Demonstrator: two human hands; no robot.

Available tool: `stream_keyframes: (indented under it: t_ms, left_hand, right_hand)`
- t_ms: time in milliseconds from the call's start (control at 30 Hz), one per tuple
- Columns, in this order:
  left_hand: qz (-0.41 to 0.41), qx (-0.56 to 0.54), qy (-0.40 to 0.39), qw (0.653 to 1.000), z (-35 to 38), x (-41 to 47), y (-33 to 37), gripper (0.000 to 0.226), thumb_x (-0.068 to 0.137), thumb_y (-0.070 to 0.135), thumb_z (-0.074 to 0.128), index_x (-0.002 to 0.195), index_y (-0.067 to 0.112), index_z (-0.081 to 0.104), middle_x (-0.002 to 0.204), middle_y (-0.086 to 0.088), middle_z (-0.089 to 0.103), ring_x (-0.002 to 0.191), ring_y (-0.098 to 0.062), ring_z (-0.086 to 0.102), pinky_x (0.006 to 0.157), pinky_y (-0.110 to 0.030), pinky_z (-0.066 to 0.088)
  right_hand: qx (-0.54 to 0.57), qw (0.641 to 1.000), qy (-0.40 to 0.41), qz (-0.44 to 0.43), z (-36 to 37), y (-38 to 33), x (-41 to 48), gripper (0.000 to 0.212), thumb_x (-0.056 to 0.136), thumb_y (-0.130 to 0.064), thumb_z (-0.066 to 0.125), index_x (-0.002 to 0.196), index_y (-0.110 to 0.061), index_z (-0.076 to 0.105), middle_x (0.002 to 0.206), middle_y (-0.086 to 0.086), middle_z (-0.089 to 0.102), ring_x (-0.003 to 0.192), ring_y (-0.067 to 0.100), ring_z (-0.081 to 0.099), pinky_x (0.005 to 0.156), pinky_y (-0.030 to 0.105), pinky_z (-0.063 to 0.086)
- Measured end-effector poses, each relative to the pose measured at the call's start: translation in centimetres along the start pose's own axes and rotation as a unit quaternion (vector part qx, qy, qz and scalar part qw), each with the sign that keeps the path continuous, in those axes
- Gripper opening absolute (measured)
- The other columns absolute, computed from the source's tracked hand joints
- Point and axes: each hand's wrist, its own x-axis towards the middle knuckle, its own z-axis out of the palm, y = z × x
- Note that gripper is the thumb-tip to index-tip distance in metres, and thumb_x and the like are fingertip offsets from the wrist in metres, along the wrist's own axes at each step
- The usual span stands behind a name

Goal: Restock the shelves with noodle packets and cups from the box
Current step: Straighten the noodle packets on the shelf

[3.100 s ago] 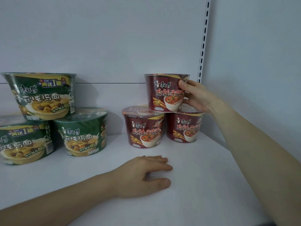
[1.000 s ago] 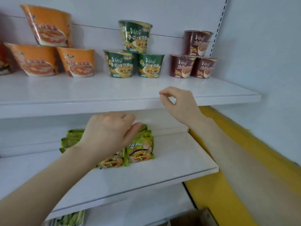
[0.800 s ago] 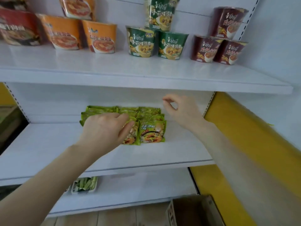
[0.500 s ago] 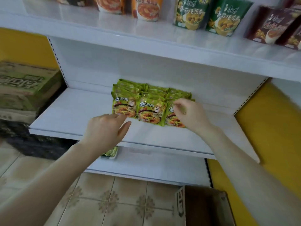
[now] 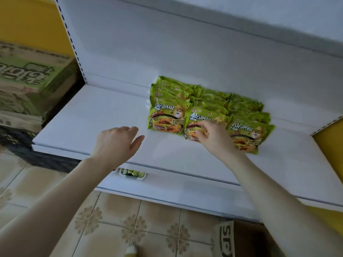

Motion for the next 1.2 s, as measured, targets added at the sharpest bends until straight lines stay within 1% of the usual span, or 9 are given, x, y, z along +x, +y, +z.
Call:
stream_keyframes:
  t_ms: [167, 267, 367, 500, 667, 833, 967, 1100, 1200]
  left_hand:
    - [-0.009, -0.030, 0.006, 0.999, 5.4, 2.7, -1.6, 0.039, 0.092, 0.039, 0.050, 0.098, 0.003, 0.062, 0.074, -0.011, 0.066, 0.062, -0.033, 0.061, 0.045, -0.018, 0.021]
    - [-0.027, -0.057, 0.015, 0.998, 8.6, 5.0, -1.4, 0.047, 0.093, 0.041, 0.047, 0.122, 0.004, 0.051, 0.102, -0.014, 0.065, 0.086, -0.034, 0.063, 0.057, -0.033, 0.042]
    - [-0.058, -0.114, -0.013, 0.992, 12.0, 7.4, -1.2, 0.069, 0.090, 0.044, 0.049, 0.144, 0.008, 0.023, 0.140, -0.011, 0.044, 0.120, -0.031, 0.048, 0.085, -0.039, 0.043]
    - [-0.094, -0.270, -0.017, 0.958, 16.2, 10.4, -1.5, 0.099, 0.080, 0.040, 0.067, 0.148, 0.011, 0.001, 0.155, -0.006, 0.014, 0.141, -0.023, 0.020, 0.109, -0.036, 0.024]
    - [-0.071, -0.381, 0.011, 0.922, 20.5, 13.1, -2.3, 0.122, 0.067, 0.030, 0.081, 0.147, 0.016, -0.010, 0.155, -0.004, 0.016, 0.141, -0.020, 0.018, 0.109, -0.033, 0.022]
    - [0.005, -0.428, 0.041, 0.903, 21.8, 14.9, -2.8, 0.119, 0.065, 0.016, 0.082, 0.147, 0.027, -0.004, 0.137, 0.009, 0.038, 0.120, -0.009, 0.043, 0.090, -0.020, 0.035]
    - [-0.002, -0.440, 0.044, 0.897, 22.2, 15.3, -3.2, 0.117, 0.064, 0.020, 0.082, 0.146, 0.029, -0.001, 0.137, 0.009, 0.042, 0.119, -0.009, 0.045, 0.091, -0.024, 0.039]
    - [0.000, -0.468, 0.021, 0.883, 22.7, 16.0, -4.0, 0.133, 0.045, 0.056, 0.081, 0.144, 0.038, -0.005, 0.144, 0.007, 0.035, 0.129, -0.017, 0.042, 0.100, -0.044, 0.043]
    - [0.013, -0.495, -0.001, 0.869, 22.7, 17.2, -4.1, 0.127, 0.047, 0.045, 0.086, 0.143, 0.034, 0.004, 0.131, 0.013, 0.048, 0.117, -0.007, 0.052, 0.091, -0.026, 0.049]
  right_hand:
    - [-0.018, 1.000, 0.015, 0.008, 4.6, 1.1, 3.2, 0.041, 0.092, -0.024, 0.051, 0.130, -0.008, 0.049, 0.129, 0.008, 0.055, 0.122, 0.023, 0.047, 0.097, 0.035, 0.040]
    - [-0.025, 0.999, 0.041, -0.009, 7.0, 2.0, 5.0, 0.047, 0.091, -0.024, 0.054, 0.134, -0.008, 0.045, 0.136, 0.009, 0.049, 0.129, 0.023, 0.040, 0.104, 0.032, 0.032]
    - [-0.079, 0.993, 0.072, -0.050, 9.4, 3.0, 6.7, 0.054, 0.090, -0.028, 0.056, 0.138, -0.009, 0.039, 0.144, 0.009, 0.040, 0.136, 0.022, 0.032, 0.111, 0.030, 0.022]
    - [-0.143, 0.976, 0.133, -0.093, 11.9, 3.7, 8.5, 0.072, 0.084, -0.034, 0.064, 0.144, -0.012, 0.030, 0.153, 0.012, 0.024, 0.143, 0.027, 0.018, 0.116, 0.037, 0.009]
    - [-0.240, 0.956, 0.124, -0.111, 14.2, 4.8, 10.7, 0.102, 0.075, -0.050, 0.067, 0.148, -0.017, 0.004, 0.157, 0.012, 0.000, 0.137, 0.019, -0.016, 0.107, 0.044, -0.012]
    - [-0.316, 0.926, 0.166, -0.118, 15.5, 5.2, 13.0, 0.115, 0.043, -0.059, 0.082, 0.138, -0.007, 0.040, 0.140, 0.017, 0.045, 0.132, 0.034, 0.038, 0.098, 0.059, 0.015]
    - [-0.319, 0.916, 0.191, -0.149, 15.4, 5.1, 13.9, 0.113, 0.047, -0.056, 0.082, 0.139, -0.007, 0.037, 0.141, 0.014, 0.045, 0.133, 0.031, 0.039, 0.101, 0.059, 0.013]
    - [-0.343, 0.904, 0.207, -0.147, 15.5, 5.3, 14.0, 0.120, 0.038, -0.064, 0.081, 0.137, -0.009, 0.038, 0.135, 0.017, 0.052, 0.126, 0.032, 0.048, 0.096, 0.059, 0.020]
    - [-0.355, 0.896, 0.220, -0.151, 15.7, 5.8, 14.4, 0.122, 0.039, -0.066, 0.079, 0.137, -0.011, 0.033, 0.135, 0.017, 0.051, 0.126, 0.032, 0.048, 0.097, 0.058, 0.022]
